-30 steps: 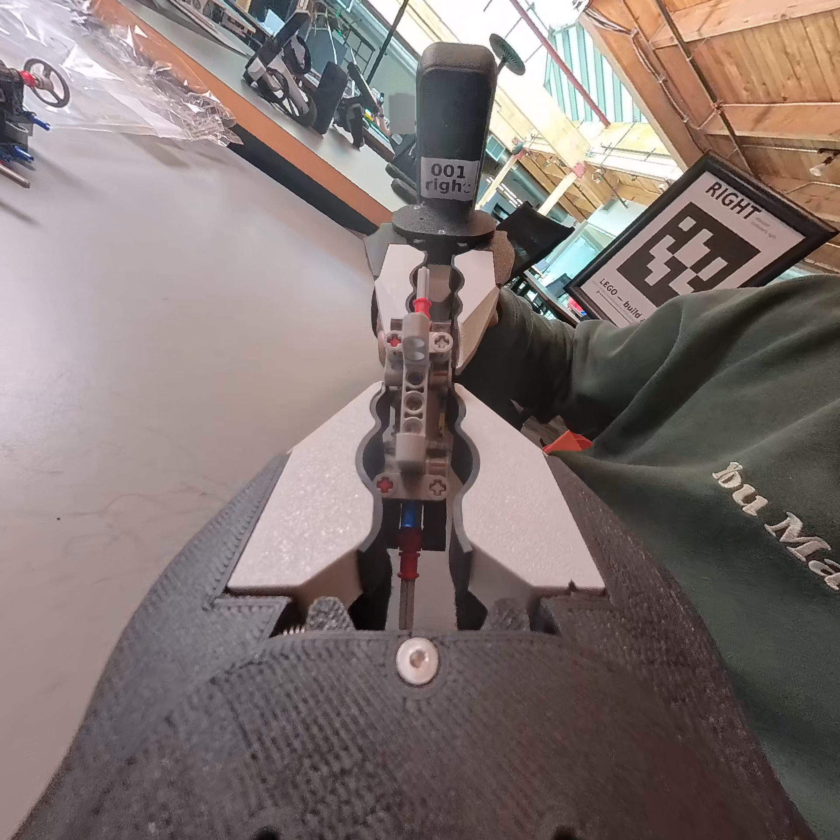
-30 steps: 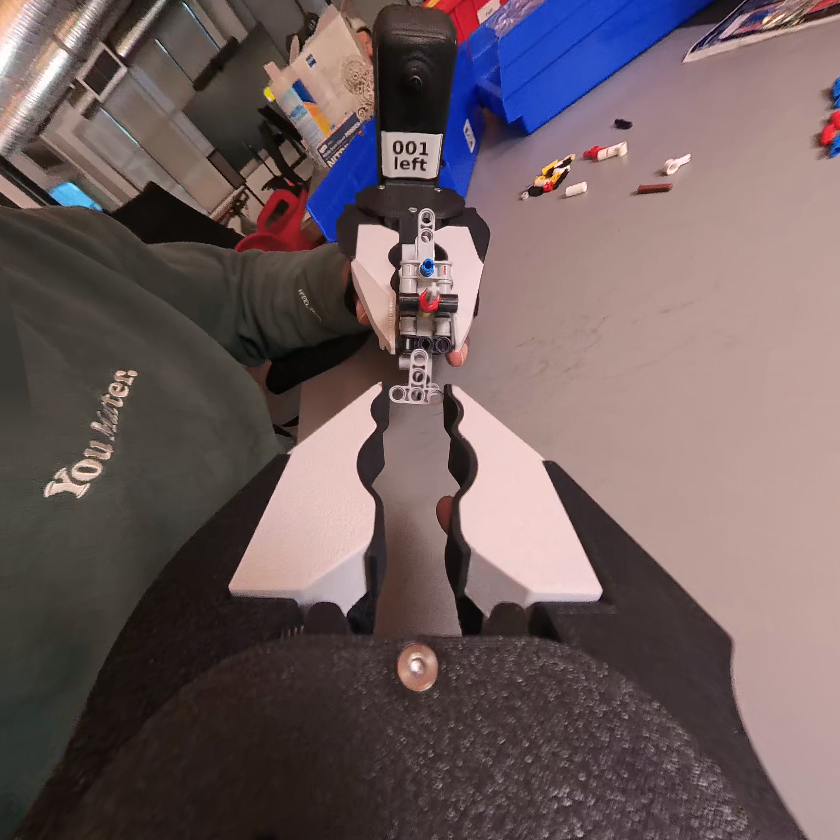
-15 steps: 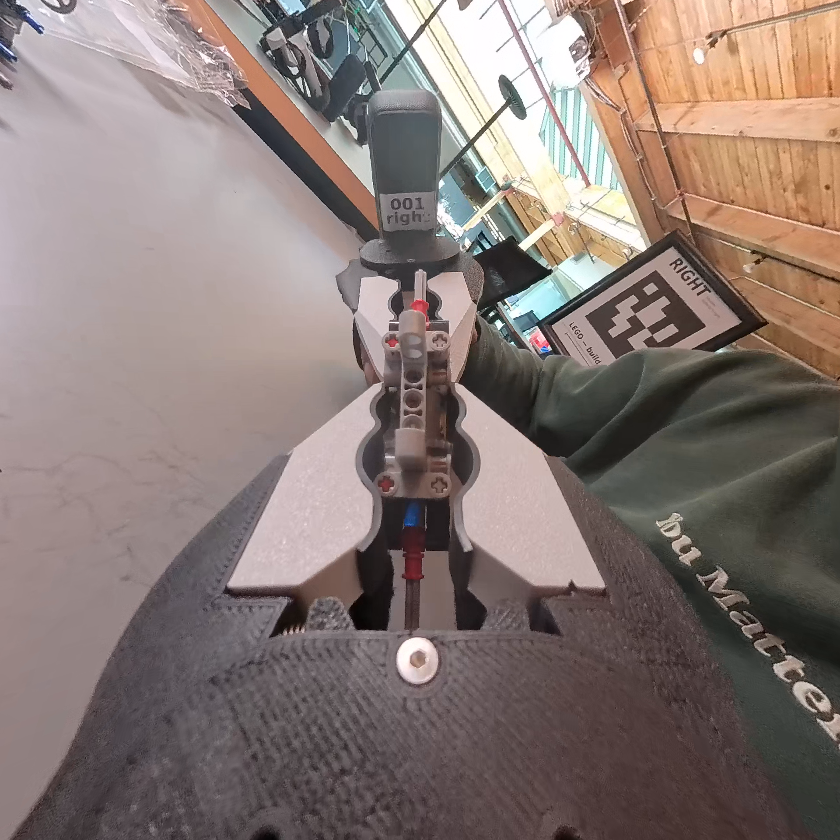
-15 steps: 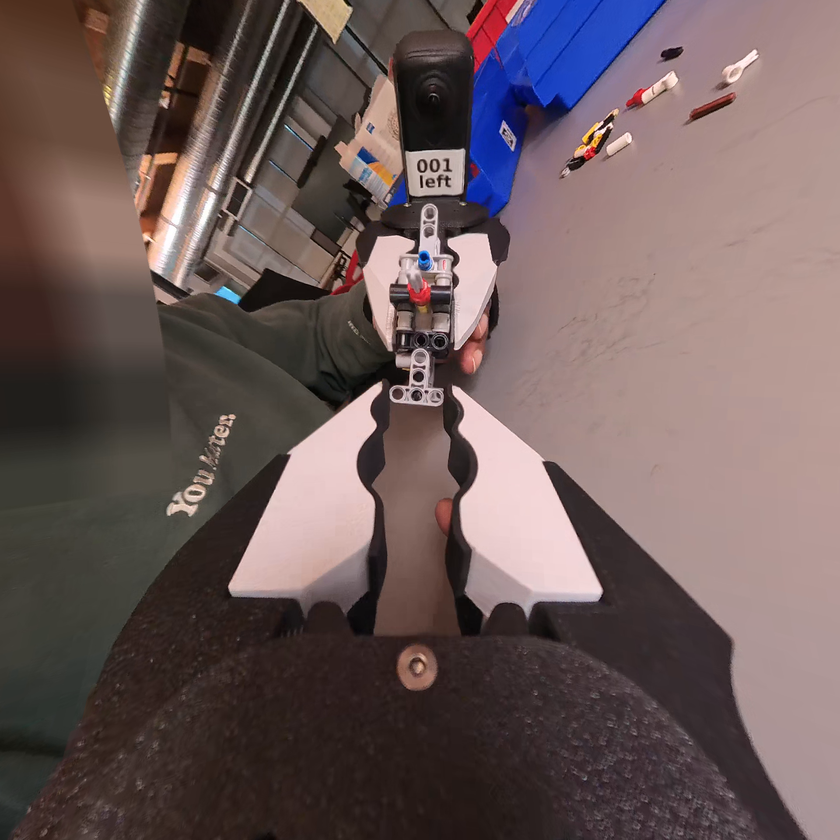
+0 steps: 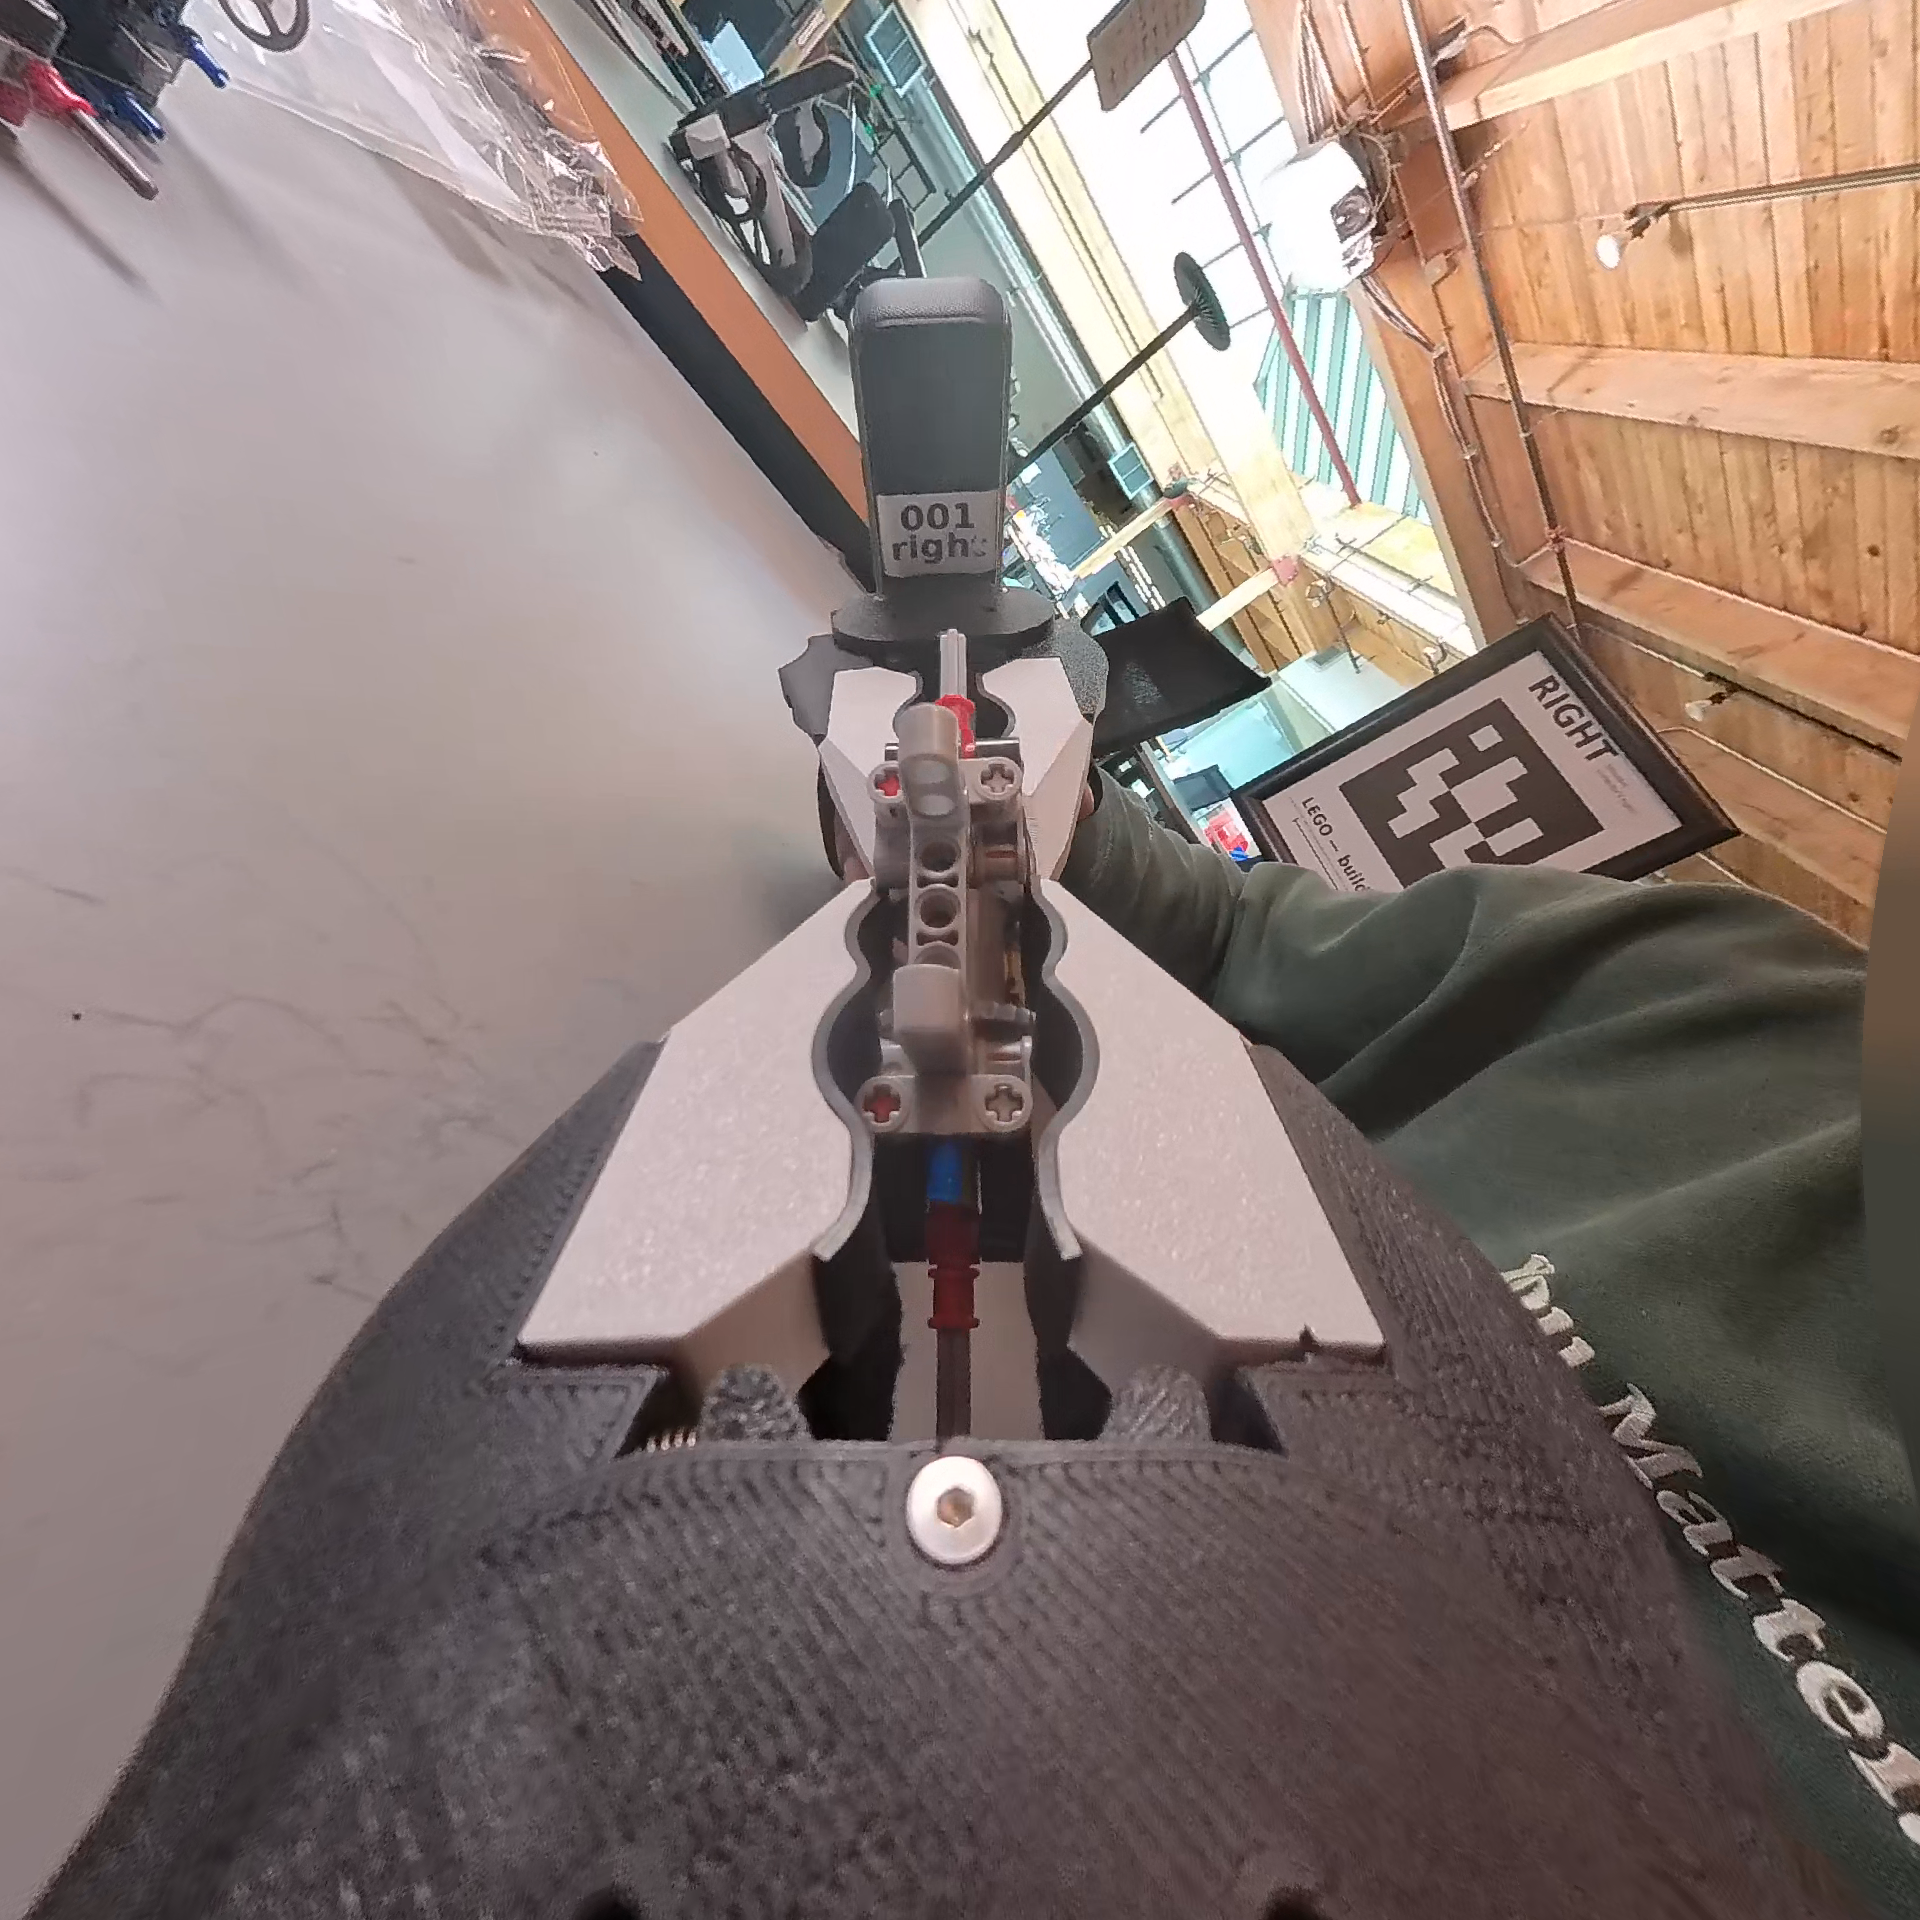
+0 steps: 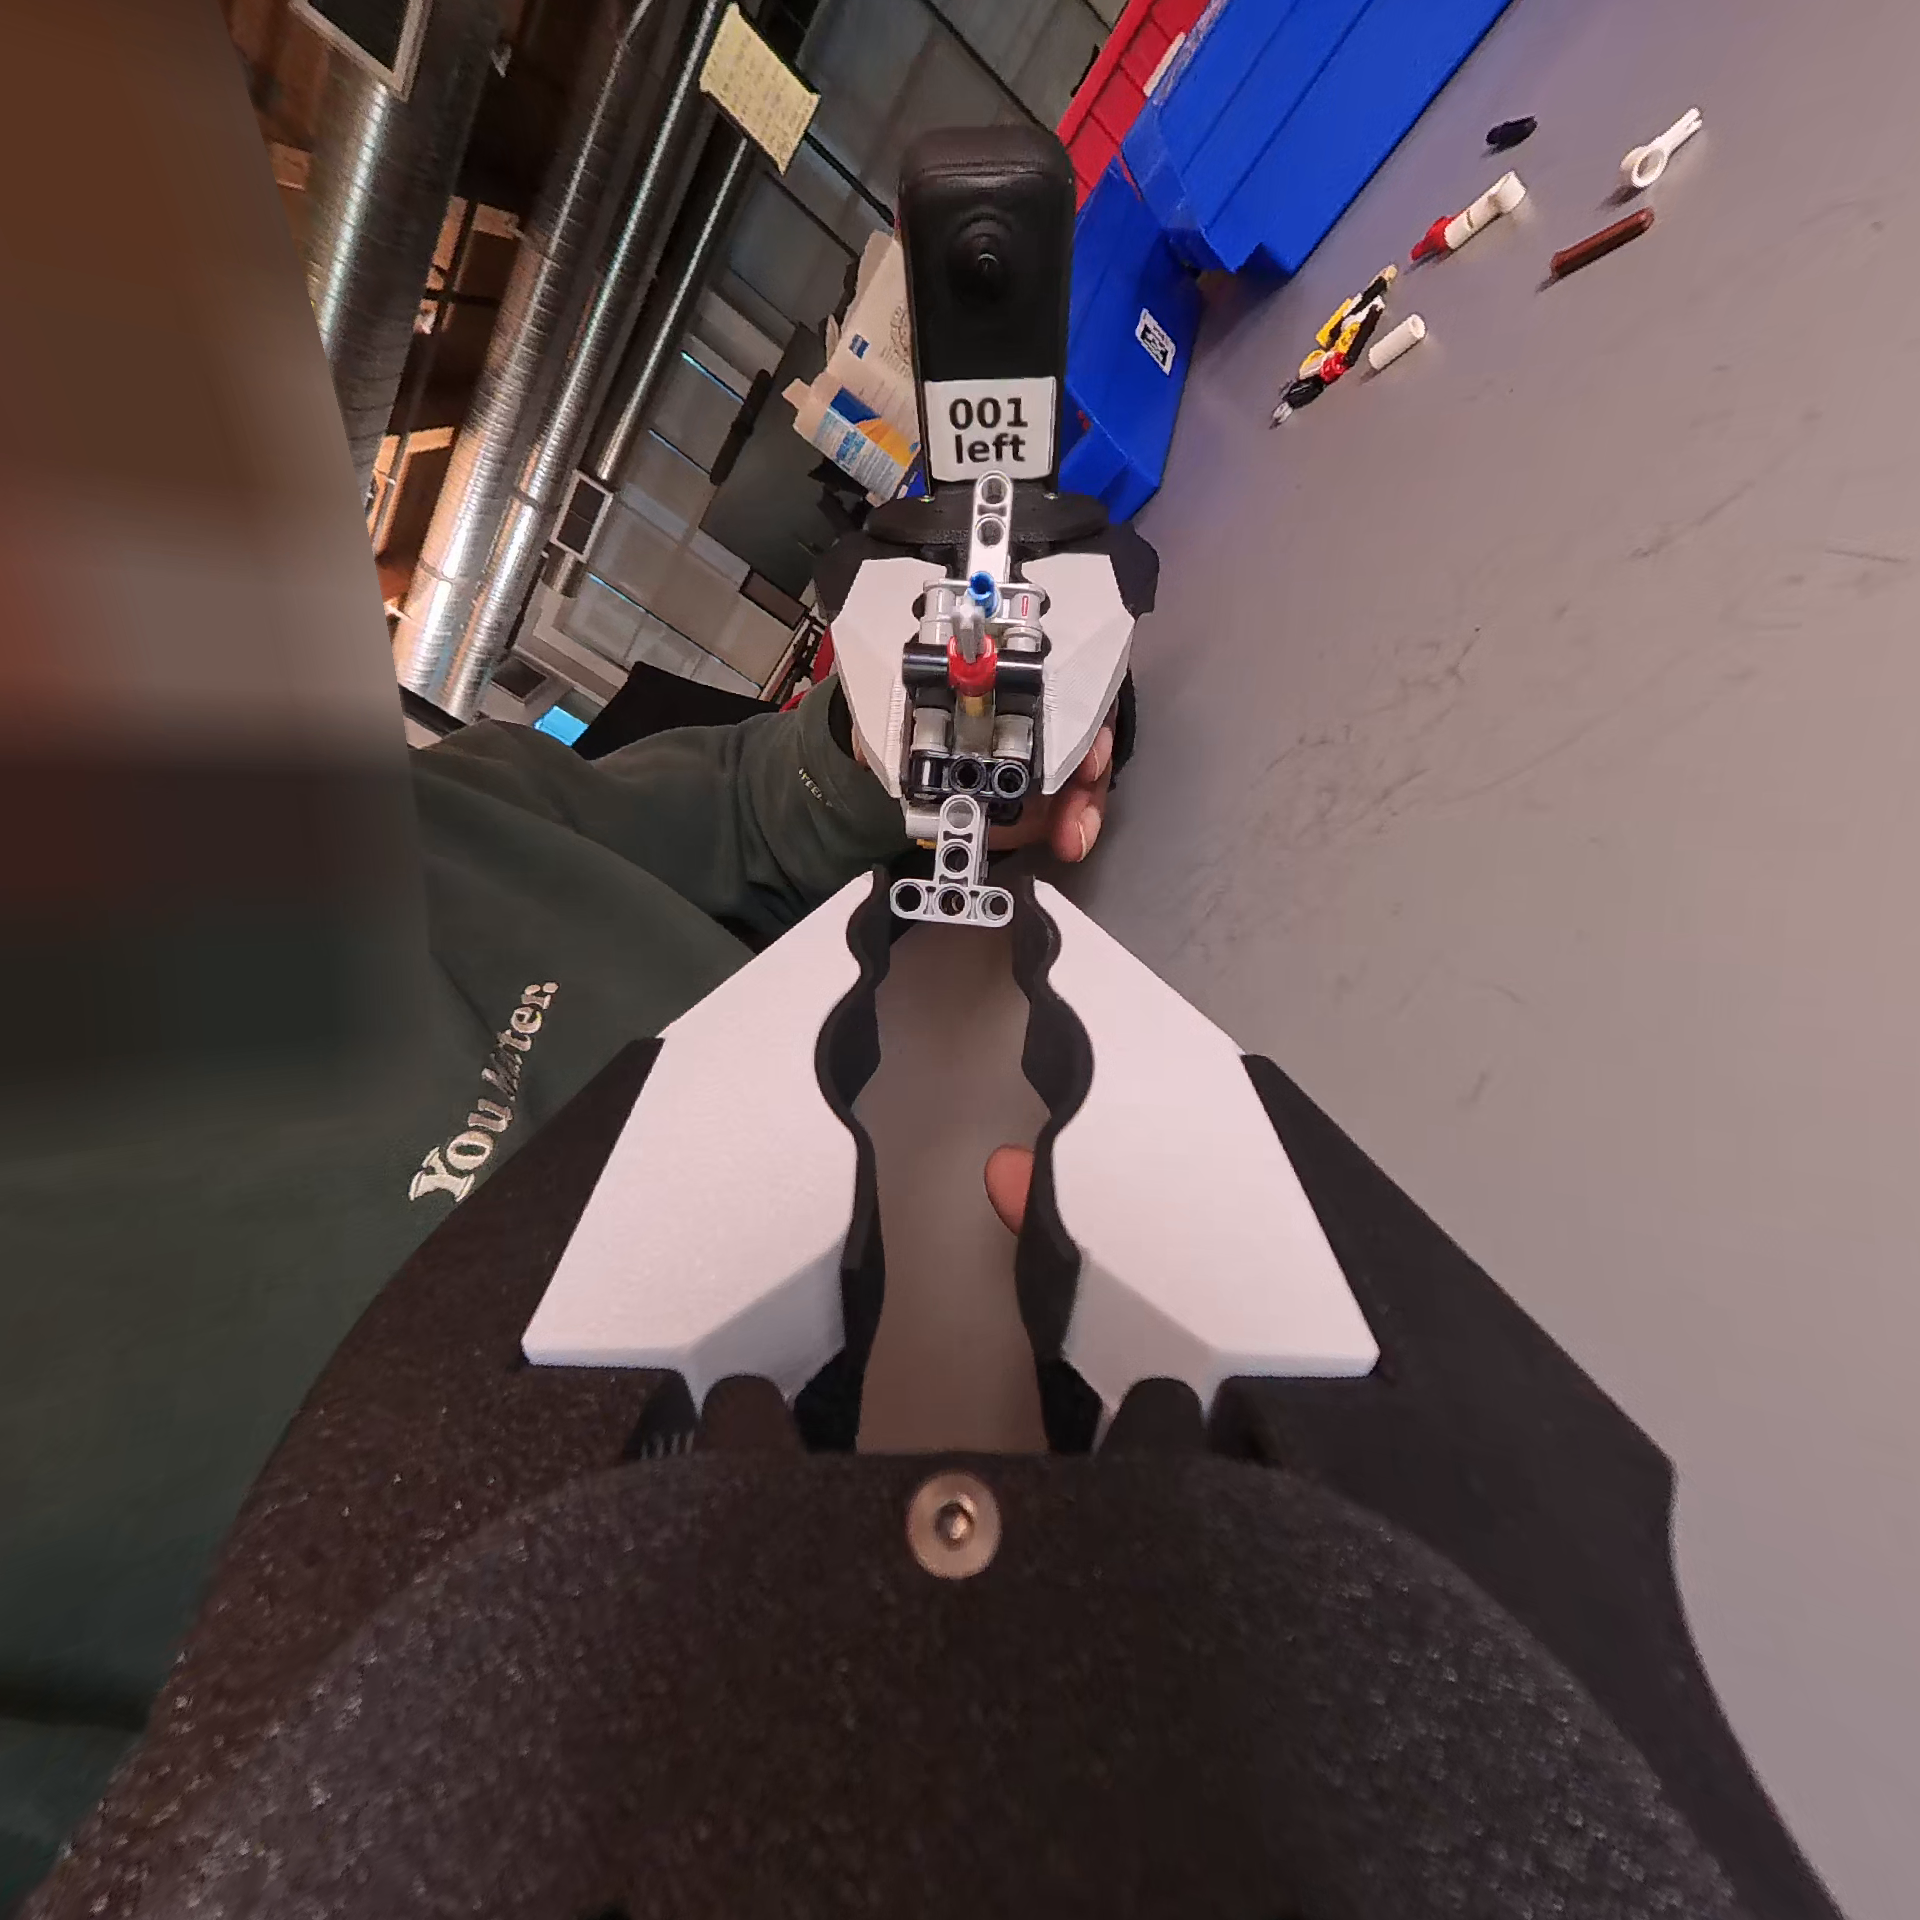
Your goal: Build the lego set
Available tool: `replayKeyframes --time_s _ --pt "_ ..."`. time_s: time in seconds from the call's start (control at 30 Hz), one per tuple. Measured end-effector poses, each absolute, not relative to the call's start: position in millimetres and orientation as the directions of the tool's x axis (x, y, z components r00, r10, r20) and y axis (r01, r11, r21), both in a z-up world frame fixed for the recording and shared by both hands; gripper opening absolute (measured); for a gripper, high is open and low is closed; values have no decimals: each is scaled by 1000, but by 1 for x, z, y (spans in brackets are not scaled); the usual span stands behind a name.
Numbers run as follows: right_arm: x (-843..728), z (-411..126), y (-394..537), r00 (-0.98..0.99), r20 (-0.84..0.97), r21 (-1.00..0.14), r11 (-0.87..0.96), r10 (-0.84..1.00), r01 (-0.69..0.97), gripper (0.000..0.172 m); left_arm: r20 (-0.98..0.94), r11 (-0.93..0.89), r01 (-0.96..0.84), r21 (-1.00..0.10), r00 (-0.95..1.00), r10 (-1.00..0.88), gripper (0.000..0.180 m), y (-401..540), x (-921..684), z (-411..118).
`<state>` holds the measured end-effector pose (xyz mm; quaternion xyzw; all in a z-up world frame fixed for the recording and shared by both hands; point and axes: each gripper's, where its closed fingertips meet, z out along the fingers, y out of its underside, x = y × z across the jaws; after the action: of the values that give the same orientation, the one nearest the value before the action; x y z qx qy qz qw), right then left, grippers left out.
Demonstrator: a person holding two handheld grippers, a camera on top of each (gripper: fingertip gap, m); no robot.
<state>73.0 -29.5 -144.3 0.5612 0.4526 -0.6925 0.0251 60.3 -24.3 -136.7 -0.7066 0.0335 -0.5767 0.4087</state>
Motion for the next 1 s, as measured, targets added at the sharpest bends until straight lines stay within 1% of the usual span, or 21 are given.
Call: replayKeyframes --time_s 0.23,0.33,0.4,0.5,0.7,0.83,0.93,1.0 --pt "75 -144 -32 -397 -760 -648 -542 516 536 22 822 -685 456 -568 280 -496 22 -25 61 -136" --pt "76 -144 -34 -415 -718 -691 -495 560 528 22 835 -695 465 -548 252 -490 22 -25 62 -135" --pt "76 -141 -34 -418 -718 -692 -502 557 520 22 838 -694 475 -542 238 -491 22 -25 62 -133" --pt "75 -141 -33 -411 -726 -683 -512 551 521 22 831 -687 472 -553 250 -497 22 -25 62 -132" --pt "83 -153 -42 -410 -719 -666 -390 561 635 22 786 -694 370 -617 323 -527 23 -31 71 -141" --pt "85 -158 -48 -404 -739 -629 -339 539 700 22 776 -697 345 -628 333 -535 23 -33 74 -145" --pt "94 -166 -58 -427 -723 -612 -216 543 761 21 748 -701 276 -657 352 -563 22 -39 84 -151" --pt "95 -166 -60 -435 -710 -606 -167 554 778 21 743 -701 264 -663 350 -571 23 -41 87 -151"
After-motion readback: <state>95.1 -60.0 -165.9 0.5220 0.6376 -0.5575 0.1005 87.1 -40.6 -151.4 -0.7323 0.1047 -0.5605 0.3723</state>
